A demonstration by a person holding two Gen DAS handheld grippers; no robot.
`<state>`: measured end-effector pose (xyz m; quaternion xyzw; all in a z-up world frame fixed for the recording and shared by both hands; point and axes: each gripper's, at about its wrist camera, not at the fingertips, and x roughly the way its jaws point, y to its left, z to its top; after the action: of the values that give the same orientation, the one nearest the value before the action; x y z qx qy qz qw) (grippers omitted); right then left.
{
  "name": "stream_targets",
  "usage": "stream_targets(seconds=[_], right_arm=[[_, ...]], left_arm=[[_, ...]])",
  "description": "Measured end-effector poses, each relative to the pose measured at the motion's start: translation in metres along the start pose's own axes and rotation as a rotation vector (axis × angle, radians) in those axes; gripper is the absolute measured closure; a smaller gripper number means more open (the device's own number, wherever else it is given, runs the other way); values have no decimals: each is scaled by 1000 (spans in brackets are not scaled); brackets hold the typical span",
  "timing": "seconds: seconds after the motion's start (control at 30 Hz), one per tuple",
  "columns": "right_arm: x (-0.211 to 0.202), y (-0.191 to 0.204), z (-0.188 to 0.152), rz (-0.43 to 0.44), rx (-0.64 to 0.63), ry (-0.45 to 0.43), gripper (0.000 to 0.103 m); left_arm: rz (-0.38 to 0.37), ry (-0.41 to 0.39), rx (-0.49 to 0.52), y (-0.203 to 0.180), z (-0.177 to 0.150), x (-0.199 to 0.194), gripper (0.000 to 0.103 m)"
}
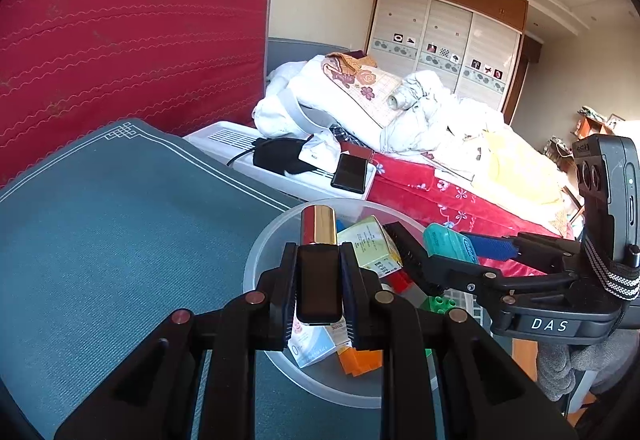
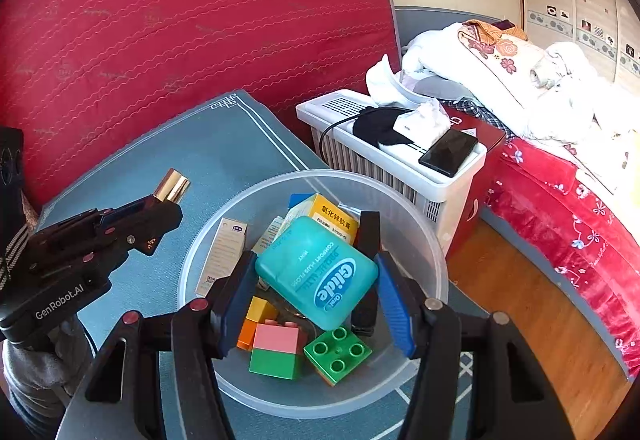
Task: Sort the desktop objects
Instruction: 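Carry the lipstick and floss case to the clear bowl and open both tools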
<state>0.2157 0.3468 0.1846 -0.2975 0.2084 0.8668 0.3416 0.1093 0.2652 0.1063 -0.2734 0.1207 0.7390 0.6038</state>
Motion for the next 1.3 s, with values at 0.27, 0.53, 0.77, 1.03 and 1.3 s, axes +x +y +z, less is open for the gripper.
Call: stream_targets(seconds=[0.27, 0.53, 0.77, 1.03, 1.3], right_arm=[[2, -1, 1, 29, -7, 3, 40], [3, 2, -2, 4, -44, -3, 40], [6, 0, -4, 5, -56, 6, 40], [8, -1, -8, 15, -69, 13, 39], [8, -1, -8, 13, -86, 6, 39]], left_arm=[[63, 1, 5, -8, 4, -1, 81], [60, 39, 10, -22, 1, 12, 81], [71, 56, 9, -28, 1, 22, 81], [86, 75, 10, -33, -1, 31, 81], [95, 81, 4, -33, 1, 35, 81]])
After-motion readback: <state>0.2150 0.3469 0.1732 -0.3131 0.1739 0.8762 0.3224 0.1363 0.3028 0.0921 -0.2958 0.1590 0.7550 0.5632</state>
